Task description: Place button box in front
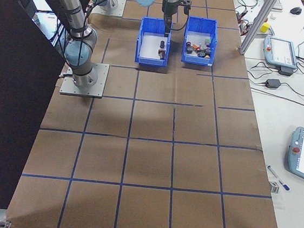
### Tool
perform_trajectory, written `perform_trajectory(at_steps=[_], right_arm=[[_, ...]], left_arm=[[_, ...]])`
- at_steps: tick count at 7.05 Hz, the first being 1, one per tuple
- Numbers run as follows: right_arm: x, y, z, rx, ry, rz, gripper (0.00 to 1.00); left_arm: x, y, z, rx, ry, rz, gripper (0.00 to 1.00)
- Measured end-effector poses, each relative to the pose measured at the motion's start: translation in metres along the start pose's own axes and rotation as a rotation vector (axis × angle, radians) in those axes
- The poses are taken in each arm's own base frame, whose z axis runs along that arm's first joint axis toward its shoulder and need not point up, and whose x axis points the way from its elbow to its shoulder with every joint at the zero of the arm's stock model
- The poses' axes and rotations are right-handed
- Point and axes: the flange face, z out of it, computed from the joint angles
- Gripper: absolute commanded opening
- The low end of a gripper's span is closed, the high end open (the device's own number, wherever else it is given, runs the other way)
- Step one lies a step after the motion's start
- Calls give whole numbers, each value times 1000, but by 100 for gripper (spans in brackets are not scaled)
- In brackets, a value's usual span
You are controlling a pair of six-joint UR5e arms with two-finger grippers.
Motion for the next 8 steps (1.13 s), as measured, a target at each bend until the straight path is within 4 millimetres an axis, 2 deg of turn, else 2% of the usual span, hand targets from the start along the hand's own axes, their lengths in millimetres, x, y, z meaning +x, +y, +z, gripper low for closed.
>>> perform_trajectory(at_steps=[3, 8], right_arm=[[0, -2, -9, 9, 2, 0, 100], [0, -2, -8, 3, 2, 1, 100]], left_arm=[[-1, 2, 4, 1, -5, -7, 99], [0, 16, -2, -42, 1, -20, 99]])
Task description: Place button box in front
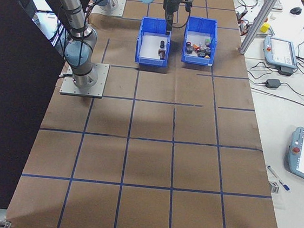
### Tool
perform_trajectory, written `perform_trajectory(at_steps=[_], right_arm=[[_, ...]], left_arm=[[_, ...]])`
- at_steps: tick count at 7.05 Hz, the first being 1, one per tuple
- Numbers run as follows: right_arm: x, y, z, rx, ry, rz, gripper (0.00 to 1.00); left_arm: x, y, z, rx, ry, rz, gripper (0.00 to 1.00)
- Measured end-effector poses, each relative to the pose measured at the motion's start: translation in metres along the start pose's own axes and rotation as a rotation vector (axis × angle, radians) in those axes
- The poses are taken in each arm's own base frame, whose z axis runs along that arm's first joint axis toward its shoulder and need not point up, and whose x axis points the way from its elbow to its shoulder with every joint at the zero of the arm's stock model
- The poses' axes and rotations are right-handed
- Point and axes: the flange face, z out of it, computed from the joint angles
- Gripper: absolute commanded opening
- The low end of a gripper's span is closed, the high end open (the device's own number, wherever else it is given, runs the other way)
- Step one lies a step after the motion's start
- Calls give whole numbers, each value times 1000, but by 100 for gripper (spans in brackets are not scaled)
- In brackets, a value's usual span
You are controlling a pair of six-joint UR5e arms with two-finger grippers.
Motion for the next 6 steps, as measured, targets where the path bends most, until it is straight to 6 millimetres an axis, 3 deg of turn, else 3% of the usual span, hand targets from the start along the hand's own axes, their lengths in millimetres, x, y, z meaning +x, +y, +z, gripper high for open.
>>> perform_trajectory(at_steps=[3, 6], right_arm=[[0, 2, 1, -18, -1, 0, 100], [0, 2, 2, -23, -2, -1, 100]], left_arm=[[0, 3, -10, 13, -6, 1, 99], [1, 17, -16, 19, 0, -1, 99]])
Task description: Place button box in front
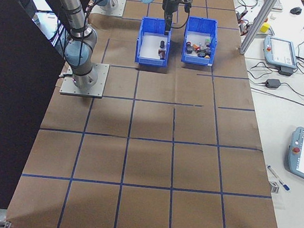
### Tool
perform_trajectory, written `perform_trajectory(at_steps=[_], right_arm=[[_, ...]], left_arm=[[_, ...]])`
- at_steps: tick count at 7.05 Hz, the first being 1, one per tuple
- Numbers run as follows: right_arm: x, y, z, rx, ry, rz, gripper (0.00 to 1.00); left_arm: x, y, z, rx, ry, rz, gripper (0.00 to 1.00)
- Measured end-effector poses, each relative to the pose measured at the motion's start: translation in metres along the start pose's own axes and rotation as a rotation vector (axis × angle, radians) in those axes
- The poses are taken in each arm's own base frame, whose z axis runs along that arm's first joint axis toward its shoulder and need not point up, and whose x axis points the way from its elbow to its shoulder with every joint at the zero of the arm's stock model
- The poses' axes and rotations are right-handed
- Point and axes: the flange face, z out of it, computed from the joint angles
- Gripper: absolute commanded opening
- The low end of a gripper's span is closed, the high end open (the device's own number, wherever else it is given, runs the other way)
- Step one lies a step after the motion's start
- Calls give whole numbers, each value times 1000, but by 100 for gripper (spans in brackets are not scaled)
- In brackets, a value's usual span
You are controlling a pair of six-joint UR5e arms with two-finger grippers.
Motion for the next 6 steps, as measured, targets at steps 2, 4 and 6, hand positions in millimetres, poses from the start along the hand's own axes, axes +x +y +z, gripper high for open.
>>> perform_trajectory(at_steps=[2, 4, 6], right_arm=[[0, 0, 0, 0, 0, 0, 100], [0, 0, 0, 0, 0, 0, 100], [0, 0, 0, 0, 0, 0, 100]], left_arm=[[0, -2, 5, -10, 1, -5, 99], [0, -6, 10, -19, 3, -4, 99], [0, -13, 16, -28, 3, -11, 100]])
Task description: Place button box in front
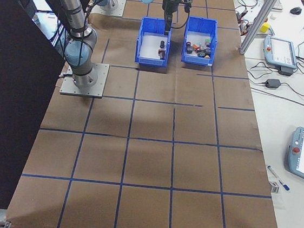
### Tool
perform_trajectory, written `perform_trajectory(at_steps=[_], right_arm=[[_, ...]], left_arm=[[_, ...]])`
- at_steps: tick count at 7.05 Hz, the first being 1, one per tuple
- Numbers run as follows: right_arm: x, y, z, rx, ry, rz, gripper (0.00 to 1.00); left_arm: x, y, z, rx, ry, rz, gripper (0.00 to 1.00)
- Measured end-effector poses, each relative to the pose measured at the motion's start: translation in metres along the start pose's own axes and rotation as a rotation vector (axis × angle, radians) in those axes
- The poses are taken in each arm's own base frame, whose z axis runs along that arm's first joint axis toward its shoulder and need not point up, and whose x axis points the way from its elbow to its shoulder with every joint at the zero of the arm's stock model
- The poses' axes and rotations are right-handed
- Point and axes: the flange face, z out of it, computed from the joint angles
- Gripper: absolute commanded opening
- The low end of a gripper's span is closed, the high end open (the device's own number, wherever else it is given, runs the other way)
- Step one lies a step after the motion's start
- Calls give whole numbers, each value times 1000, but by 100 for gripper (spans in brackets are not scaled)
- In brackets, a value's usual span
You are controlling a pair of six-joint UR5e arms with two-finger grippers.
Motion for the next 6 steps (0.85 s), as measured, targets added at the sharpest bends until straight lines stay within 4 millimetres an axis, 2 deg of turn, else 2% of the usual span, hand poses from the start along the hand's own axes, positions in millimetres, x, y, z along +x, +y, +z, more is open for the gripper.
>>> perform_trajectory(at_steps=[3, 5, 6], right_arm=[[0, 0, 0, 0, -1, 0, 100], [0, 0, 0, 0, -1, 0, 100], [0, 0, 0, 0, -1, 0, 100]], left_arm=[[3, -1, -5, 5, 0, 6, 100], [9, -18, 8, -21, 48, 7, 100], [11, -34, 16, -26, 62, 8, 100]])
